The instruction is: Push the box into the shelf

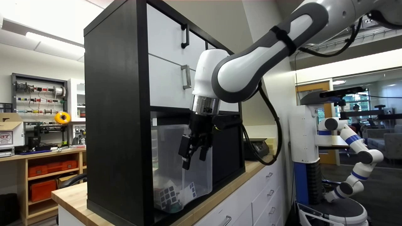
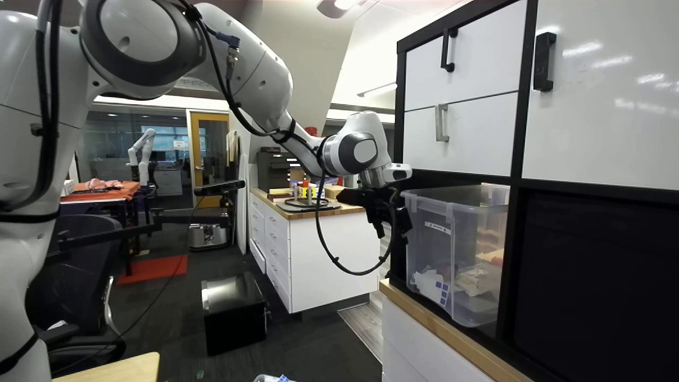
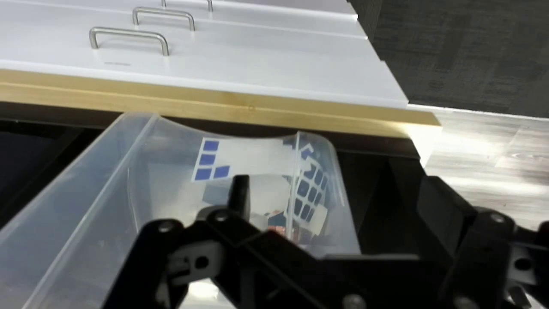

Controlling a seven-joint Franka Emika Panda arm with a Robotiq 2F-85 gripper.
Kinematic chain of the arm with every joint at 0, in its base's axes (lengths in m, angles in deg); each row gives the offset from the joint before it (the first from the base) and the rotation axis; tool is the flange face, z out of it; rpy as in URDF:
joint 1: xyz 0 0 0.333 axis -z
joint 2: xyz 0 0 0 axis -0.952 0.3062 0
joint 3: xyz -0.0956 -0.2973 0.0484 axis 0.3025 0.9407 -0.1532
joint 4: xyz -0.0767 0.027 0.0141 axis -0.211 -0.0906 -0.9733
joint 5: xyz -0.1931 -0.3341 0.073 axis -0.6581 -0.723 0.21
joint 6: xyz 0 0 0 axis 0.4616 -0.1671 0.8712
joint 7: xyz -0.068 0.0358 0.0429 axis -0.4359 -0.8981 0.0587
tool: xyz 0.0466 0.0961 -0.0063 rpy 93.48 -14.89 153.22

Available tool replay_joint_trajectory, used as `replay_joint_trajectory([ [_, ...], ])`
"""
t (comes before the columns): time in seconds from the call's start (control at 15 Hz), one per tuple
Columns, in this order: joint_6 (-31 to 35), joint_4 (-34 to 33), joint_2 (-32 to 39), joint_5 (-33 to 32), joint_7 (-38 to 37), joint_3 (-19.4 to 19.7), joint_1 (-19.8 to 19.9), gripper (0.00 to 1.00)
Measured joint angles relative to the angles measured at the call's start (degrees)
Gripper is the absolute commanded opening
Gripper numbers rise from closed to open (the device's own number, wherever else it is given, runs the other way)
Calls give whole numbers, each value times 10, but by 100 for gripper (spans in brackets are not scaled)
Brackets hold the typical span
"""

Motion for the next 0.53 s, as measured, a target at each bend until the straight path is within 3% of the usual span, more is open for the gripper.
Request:
replay_joint_trajectory([
  [0.53, -192, 38, -78, 2, -22, -26, -18, 100],
])
